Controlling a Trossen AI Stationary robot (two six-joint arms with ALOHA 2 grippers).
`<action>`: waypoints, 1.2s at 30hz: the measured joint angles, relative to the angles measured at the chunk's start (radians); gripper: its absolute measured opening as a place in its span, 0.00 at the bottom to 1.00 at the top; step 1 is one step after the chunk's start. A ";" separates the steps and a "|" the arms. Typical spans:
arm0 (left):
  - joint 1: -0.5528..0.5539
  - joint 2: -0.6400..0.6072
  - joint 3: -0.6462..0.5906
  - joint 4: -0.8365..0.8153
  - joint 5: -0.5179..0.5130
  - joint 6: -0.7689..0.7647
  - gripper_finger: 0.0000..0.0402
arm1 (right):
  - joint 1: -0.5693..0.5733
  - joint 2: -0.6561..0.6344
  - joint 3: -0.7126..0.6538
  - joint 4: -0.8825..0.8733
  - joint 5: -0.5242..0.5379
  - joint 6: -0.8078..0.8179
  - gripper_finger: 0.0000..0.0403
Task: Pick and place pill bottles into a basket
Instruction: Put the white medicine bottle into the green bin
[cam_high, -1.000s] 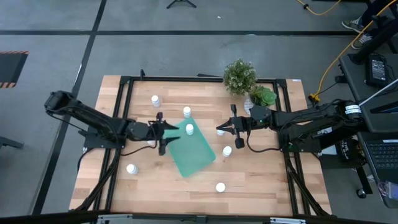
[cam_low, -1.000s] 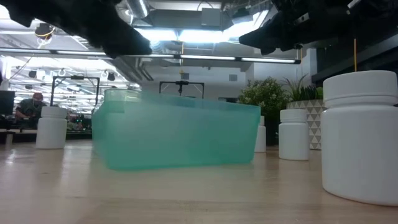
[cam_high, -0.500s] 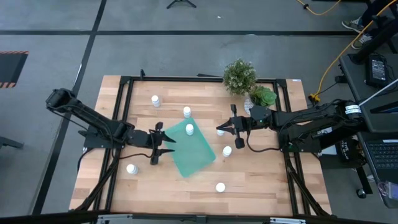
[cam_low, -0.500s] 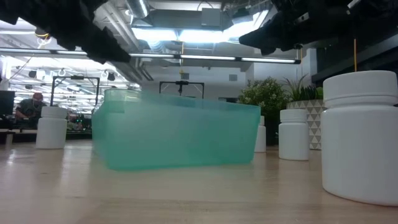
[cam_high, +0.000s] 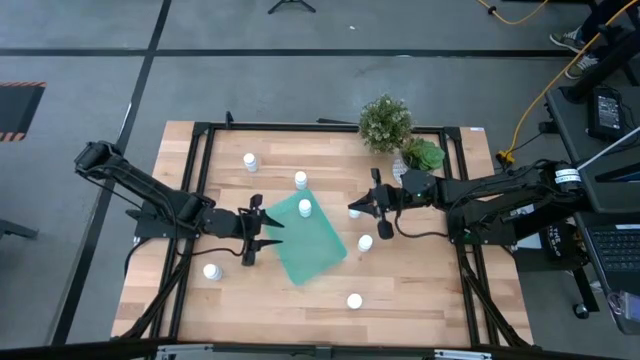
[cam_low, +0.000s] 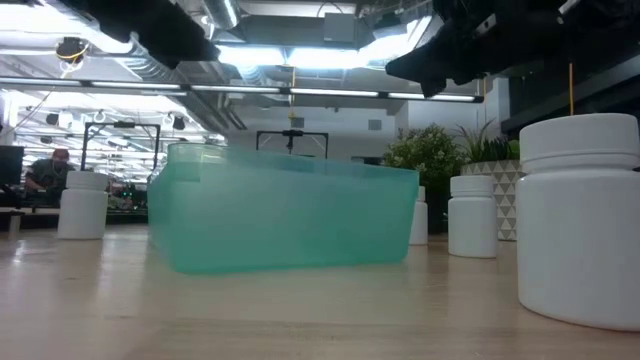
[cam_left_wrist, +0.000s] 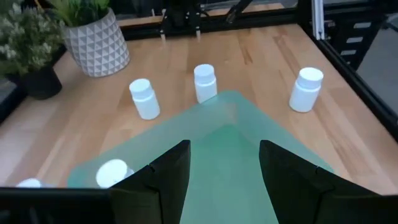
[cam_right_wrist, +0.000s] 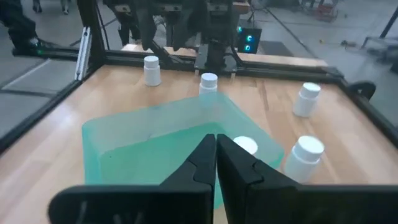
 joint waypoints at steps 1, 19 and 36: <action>0.000 0.000 0.000 0.000 0.000 0.028 0.46 | 0.001 0.000 0.002 -0.001 0.002 0.031 0.04; 0.002 0.006 0.000 -0.002 -0.133 0.261 0.13 | 0.319 0.000 0.347 -0.800 0.258 0.300 0.02; 0.002 0.006 0.000 -0.050 -0.208 0.231 0.01 | 0.420 0.010 0.419 -0.992 0.426 0.444 0.00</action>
